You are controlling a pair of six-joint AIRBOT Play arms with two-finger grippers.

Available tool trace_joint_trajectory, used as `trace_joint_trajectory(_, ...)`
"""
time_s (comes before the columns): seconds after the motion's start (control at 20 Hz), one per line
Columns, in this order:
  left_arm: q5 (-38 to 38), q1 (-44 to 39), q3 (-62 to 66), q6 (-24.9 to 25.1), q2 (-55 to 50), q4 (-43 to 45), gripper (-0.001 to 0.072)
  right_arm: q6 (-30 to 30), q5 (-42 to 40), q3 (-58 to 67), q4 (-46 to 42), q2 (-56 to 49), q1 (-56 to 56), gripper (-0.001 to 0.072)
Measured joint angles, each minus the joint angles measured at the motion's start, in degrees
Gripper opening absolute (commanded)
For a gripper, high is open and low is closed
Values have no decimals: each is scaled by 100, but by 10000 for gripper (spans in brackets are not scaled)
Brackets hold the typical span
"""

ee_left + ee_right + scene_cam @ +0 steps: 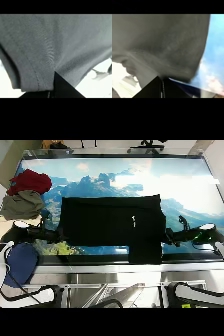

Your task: Fold the shirts.

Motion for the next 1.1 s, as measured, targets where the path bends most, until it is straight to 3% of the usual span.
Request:
trace_joint_trajectory(0.35, -474, 151, 0, -273, 437, 739, 13, 472, 446, 74, -505, 658, -459, 19)
trace_joint_trajectory(0.6, -584, 146, 498, -511, 479, 857, 13, -243, 170, 352, 907, 627, -374, 20)
trace_joint_trajectory(0.8, -468, -92, 1414, -743, 293, 903, 14, -824, -498, 1351, 1880, -125, 269, 20)
trace_joint_trajectory(1.1, -343, -586, 3106, -857, -1012, 935, 14, -1110, -1471, 3381, 2297, -2068, 1121, 21)
